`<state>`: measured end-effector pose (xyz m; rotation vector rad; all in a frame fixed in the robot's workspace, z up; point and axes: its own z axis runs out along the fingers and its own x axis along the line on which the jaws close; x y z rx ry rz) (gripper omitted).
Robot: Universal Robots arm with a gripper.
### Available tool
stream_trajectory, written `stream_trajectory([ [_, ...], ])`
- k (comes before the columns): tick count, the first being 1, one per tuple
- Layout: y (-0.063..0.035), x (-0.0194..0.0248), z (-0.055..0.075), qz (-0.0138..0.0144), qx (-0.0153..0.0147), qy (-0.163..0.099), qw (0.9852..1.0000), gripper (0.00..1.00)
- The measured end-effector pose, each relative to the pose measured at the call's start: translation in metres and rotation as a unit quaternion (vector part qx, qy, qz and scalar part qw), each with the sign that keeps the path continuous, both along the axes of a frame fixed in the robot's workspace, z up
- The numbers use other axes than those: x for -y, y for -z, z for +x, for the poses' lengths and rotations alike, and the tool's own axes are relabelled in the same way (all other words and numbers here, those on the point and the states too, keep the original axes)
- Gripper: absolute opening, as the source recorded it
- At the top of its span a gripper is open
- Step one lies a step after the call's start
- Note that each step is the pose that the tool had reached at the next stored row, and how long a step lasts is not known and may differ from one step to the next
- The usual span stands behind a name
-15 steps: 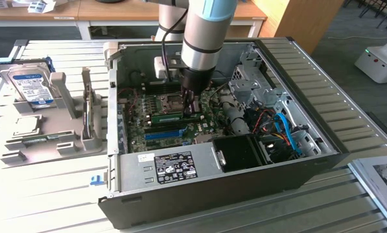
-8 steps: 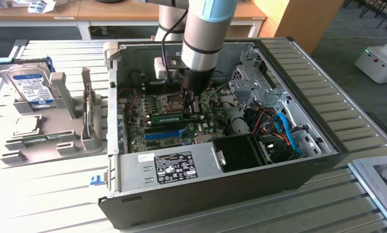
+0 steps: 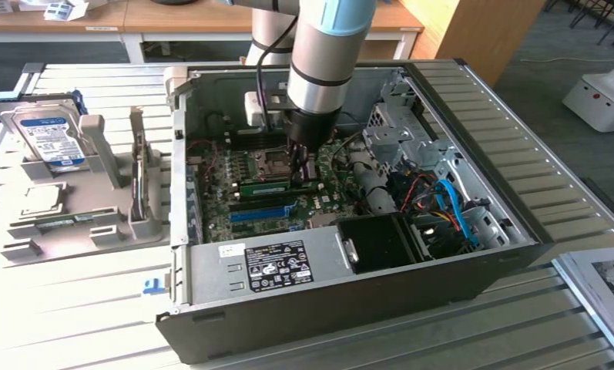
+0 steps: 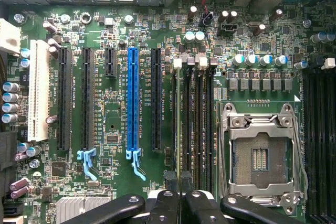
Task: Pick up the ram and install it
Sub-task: 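Insert the ram into the slot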
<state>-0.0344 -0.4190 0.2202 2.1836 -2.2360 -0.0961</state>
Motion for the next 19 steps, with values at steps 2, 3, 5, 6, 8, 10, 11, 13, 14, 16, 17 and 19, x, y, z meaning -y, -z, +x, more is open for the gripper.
stream_trajectory([
  [2,0.0,0.0,0.0,0.0,0.0,0.0,1.0,0.12],
  [3,0.0,0.0,0.0,0.0,0.0,0.0,1.0,0.12],
  [5,0.0,0.0,0.0,0.0,0.0,0.0,1.0,0.13],
  [6,0.0,0.0,0.0,0.0,0.0,0.0,1.0,0.13],
  [8,0.0,0.0,0.0,0.0,0.0,0.0,1.0,0.25],
  [10,0.0,0.0,0.0,0.0,0.0,0.0,1.0,0.31],
  [11,0.0,0.0,0.0,0.0,0.0,0.0,1.0,0.31],
  [13,0.0,0.0,0.0,0.0,0.0,0.0,1.0,0.31],
  [14,0.0,0.0,0.0,0.0,0.0,0.0,1.0,0.31],
  [16,0.0,0.0,0.0,0.0,0.0,0.0,1.0,0.31],
  [17,0.0,0.0,0.0,0.0,0.0,0.0,1.0,0.31],
  [19,0.0,0.0,0.0,0.0,0.0,0.0,1.0,0.31],
])
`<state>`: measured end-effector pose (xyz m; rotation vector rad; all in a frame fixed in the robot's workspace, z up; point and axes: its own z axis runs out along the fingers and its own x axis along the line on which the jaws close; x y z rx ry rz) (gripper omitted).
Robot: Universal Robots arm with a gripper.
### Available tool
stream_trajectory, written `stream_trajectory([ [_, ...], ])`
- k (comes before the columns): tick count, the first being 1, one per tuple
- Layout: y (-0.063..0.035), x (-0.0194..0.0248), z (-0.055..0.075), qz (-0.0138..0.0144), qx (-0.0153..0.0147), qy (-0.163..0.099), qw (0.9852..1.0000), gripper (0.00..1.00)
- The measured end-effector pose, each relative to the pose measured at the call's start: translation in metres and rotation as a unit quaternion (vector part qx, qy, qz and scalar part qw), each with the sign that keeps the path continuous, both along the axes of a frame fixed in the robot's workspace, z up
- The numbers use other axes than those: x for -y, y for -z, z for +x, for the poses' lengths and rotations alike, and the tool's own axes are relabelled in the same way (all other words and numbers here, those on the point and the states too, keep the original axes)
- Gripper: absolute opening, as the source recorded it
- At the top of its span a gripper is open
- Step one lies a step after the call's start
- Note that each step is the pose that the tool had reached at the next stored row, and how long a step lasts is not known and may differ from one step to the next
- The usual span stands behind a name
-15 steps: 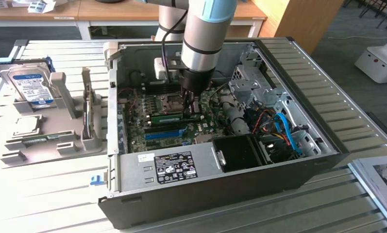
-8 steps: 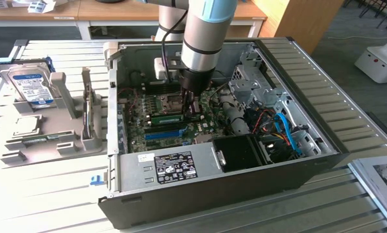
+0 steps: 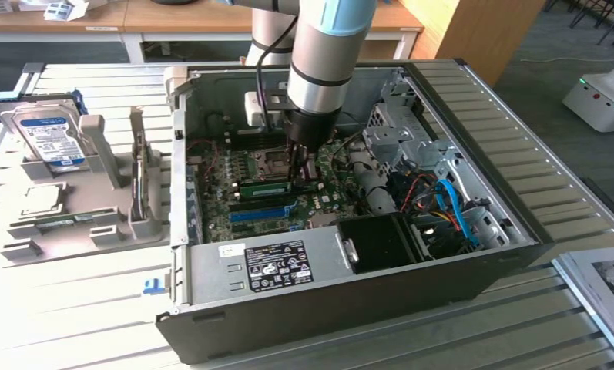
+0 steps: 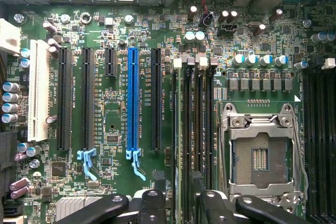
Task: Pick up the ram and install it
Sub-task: 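Insert the ram into the slot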
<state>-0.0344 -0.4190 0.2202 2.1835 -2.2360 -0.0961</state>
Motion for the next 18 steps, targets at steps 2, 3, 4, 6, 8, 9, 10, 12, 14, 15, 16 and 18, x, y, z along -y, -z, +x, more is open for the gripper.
stream_trajectory([
  [2,0.0,0.0,0.0,0.0,0.0,0.0,1.0,0.31],
  [3,-0.0001,-0.0001,0.0,0.0001,0.0,0.0,1.0,0.31],
  [4,-0.0006,0.0,0.0,0.0,0.0,0.0,1.0,0.31],
  [6,-0.0018,0.0,0.0,0.0,0.0,0.0,1.0,0.31],
  [8,-0.0035,0.0,0.0,0.0,0.0,0.0,1.0,0.31],
  [9,-0.0044,0.0,0.0,0.0,0.0,0.0,1.0,0.31],
  [10,-0.0056,0.0,0.0,0.0,0.0,0.0,1.0,0.31],
  [12,-0.0082,0.0,0.0,0.0,0.0,0.0,1.0,0.31],
  [14,-0.0106,0.0,0.0,0.0,0.0,0.0,1.0,0.31],
  [15,-0.0118,0.0,0.0,0.0,0.0,0.0,1.0,0.31],
  [16,-0.0132,0.0,0.0,0.0,0.0,0.0,1.0,0.31],
  [18,-0.0163,0.0,0.0,0.0,0.0,0.0,1.0,0.31],
])
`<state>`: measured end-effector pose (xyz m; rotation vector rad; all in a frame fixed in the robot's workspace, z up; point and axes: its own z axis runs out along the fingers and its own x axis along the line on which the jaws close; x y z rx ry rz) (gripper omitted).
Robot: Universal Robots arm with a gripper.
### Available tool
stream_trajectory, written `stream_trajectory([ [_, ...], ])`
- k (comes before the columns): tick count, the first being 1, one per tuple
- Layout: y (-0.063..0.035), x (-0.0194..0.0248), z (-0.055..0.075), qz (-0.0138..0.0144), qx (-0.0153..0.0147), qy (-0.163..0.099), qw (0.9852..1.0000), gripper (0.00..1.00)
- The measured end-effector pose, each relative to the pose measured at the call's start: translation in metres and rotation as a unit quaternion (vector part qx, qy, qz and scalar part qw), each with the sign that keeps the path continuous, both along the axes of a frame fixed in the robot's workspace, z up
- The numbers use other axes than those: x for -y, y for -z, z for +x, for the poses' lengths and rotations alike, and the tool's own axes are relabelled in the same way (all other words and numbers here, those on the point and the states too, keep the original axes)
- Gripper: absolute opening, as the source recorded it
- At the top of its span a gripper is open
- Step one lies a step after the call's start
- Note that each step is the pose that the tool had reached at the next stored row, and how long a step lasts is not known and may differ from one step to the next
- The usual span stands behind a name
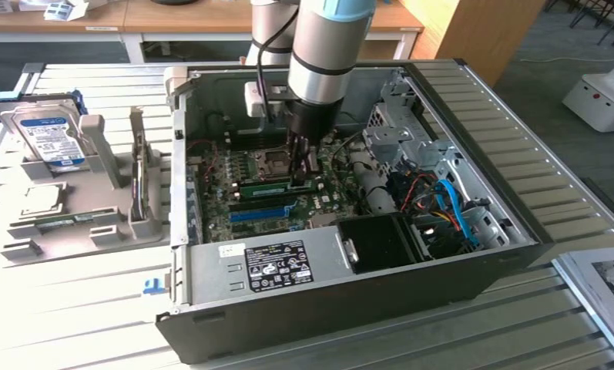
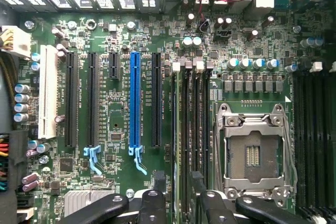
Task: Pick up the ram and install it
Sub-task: 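Insert the ram into the slot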
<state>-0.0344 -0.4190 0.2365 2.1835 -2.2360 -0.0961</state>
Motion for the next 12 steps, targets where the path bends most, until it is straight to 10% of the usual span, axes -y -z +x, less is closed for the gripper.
stream_trajectory([
  [12,-0.0128,0.0,0.0,0.0,0.0,0.0,1.0,0.31],
])
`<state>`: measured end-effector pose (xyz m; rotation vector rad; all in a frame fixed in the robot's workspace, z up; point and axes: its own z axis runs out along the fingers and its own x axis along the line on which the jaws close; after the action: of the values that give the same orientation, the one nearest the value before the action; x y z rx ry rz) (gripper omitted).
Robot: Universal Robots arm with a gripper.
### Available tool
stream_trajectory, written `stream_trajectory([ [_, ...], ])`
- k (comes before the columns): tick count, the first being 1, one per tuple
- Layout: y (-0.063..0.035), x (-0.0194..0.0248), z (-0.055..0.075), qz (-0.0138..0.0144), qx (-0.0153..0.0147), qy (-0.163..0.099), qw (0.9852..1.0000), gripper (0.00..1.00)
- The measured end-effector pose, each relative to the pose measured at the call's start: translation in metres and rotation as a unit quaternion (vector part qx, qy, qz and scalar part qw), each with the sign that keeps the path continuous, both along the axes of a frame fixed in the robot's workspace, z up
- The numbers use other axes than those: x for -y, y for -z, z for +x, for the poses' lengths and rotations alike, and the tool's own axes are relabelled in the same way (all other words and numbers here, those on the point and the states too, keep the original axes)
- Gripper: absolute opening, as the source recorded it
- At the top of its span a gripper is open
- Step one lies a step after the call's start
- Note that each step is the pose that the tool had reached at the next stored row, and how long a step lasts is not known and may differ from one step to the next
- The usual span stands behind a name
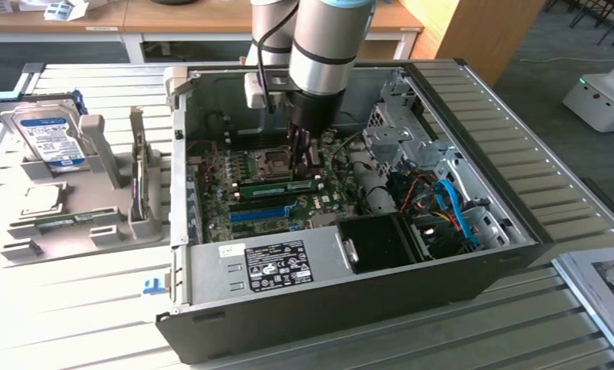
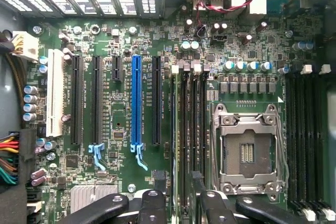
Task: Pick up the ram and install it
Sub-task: 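Insert the ram into the slot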
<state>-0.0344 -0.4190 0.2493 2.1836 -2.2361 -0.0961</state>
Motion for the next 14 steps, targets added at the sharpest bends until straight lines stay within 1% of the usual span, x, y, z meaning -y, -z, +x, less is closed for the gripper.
stream_trajectory([
  [14,-0.0175,0.0,0.0,0.0,0.0,0.0,1.0,0.31],
])
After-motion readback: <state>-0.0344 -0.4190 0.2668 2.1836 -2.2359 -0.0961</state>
